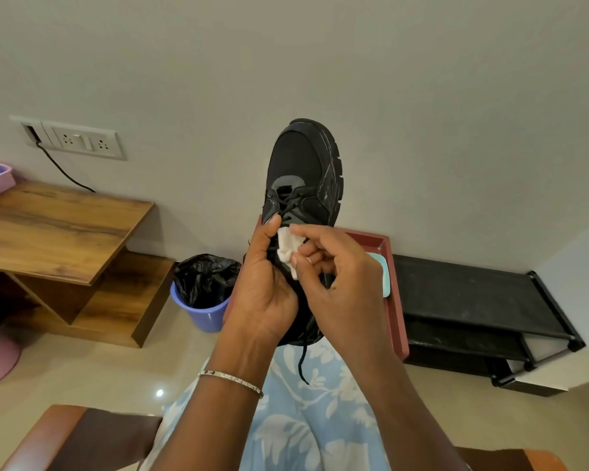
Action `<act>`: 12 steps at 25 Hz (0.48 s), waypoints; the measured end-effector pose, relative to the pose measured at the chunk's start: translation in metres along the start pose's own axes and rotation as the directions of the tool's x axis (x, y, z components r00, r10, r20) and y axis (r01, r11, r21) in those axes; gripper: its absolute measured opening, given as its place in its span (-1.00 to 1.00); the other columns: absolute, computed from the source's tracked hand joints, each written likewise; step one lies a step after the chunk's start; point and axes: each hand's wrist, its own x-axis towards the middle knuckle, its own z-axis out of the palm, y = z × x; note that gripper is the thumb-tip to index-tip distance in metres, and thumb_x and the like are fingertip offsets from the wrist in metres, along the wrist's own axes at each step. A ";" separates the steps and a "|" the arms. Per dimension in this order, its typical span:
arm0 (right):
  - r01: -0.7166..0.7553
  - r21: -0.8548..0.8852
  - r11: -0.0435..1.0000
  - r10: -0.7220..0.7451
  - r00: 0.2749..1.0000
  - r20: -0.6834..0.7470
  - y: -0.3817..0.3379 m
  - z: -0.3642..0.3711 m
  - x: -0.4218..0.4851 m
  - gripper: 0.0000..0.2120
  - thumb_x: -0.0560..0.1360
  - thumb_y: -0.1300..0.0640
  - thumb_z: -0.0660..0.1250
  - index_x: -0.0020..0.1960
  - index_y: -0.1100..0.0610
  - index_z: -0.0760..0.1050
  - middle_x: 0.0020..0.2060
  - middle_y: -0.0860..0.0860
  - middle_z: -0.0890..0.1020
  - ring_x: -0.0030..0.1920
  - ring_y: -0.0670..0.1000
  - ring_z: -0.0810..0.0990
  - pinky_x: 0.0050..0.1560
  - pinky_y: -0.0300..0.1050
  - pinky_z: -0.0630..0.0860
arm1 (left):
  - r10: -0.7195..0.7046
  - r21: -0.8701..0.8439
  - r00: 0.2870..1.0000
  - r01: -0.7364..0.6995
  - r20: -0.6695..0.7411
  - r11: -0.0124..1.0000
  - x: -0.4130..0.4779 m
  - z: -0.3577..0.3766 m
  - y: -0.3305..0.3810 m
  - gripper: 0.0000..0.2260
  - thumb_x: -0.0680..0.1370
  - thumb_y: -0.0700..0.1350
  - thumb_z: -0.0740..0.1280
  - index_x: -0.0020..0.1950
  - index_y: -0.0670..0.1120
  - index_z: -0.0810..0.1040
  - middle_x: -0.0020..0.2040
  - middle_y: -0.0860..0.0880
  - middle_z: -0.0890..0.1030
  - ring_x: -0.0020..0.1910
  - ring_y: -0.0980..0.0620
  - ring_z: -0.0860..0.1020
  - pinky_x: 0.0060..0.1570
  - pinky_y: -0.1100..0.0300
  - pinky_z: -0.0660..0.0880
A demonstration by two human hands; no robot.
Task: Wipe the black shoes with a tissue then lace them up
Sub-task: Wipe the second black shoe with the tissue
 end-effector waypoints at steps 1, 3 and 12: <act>-0.004 0.000 1.000 0.004 1.000 0.022 0.003 -0.001 -0.004 -0.77 0.53 0.25 0.44 0.16 0.07 0.64 -0.04 -0.10 0.64 -0.03 -0.10 0.62 -0.04 -0.22 0.60 | -0.003 -0.006 1.000 0.003 0.007 1.000 -0.002 0.000 0.001 -0.65 0.51 0.04 0.36 0.02 -0.23 0.72 0.02 -0.17 0.66 0.01 -0.11 0.68 0.11 0.00 0.62; -0.055 0.012 0.998 0.054 0.993 0.109 0.010 -0.008 -0.014 -0.79 0.51 0.26 0.45 0.10 0.05 0.65 -0.06 -0.12 0.64 -0.04 -0.10 0.62 -0.06 -0.21 0.61 | 0.022 -0.030 1.000 -0.022 0.015 0.999 -0.003 -0.003 0.007 -0.64 0.54 0.03 0.34 0.16 -0.19 0.68 0.20 -0.12 0.62 0.22 -0.10 0.60 0.30 -0.04 0.50; 0.063 -0.061 0.996 -0.063 0.998 -0.005 0.003 -0.006 -0.007 -0.84 0.49 0.28 0.47 0.03 0.10 0.71 0.00 -0.08 0.68 0.04 -0.10 0.62 0.04 -0.20 0.58 | 0.029 -0.041 0.999 -0.029 0.013 0.999 -0.002 0.000 -0.002 -0.64 0.48 0.02 0.40 0.16 -0.19 0.66 0.05 -0.14 0.65 0.04 -0.07 0.65 0.24 0.01 0.52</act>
